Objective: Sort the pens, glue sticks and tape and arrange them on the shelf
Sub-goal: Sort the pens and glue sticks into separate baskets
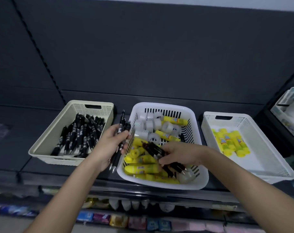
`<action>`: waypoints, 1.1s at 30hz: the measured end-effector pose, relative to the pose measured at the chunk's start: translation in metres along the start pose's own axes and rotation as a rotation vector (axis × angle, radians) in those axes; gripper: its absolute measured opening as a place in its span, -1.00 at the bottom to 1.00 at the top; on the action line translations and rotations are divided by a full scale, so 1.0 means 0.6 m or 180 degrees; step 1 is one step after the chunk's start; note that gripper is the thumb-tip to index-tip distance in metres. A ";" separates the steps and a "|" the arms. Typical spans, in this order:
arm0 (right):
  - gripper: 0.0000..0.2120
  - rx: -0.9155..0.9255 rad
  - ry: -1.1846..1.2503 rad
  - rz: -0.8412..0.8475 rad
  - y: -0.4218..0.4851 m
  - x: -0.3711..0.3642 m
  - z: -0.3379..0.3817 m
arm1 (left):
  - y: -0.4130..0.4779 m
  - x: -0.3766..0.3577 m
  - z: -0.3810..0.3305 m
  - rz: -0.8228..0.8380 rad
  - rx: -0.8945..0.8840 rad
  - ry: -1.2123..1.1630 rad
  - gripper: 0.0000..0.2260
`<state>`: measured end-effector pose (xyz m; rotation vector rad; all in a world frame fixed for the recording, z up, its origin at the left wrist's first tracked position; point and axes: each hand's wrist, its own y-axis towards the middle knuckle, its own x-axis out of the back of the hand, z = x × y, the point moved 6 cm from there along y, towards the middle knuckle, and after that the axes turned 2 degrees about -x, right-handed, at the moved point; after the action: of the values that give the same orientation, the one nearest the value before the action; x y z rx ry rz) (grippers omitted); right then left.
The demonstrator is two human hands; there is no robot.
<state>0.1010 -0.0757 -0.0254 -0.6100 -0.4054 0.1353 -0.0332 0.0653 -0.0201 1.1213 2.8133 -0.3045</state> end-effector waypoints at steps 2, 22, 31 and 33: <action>-0.93 0.0070 0.0749 -0.0090 0.003 0.012 0.003 | -0.004 0.000 -0.001 -0.0086 0.0007 -0.0018 -0.81; -0.90 0.0407 0.3452 -0.0839 0.205 -0.020 0.235 | 0.069 0.196 -0.077 -0.0611 -0.0023 0.0108 -0.71; -0.72 -0.0058 0.3081 -0.1095 0.334 -0.082 0.286 | 0.127 0.291 -0.064 -0.0526 0.0186 0.0890 -0.69; -0.70 -0.0154 0.3038 -0.1166 0.352 -0.085 0.285 | 0.135 0.301 -0.059 -0.0506 0.0128 0.1170 -0.67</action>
<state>-0.0166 0.1743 -0.0378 -0.5716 0.4107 -0.5084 -0.1090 0.2515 -0.0272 1.0574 3.2413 -0.1828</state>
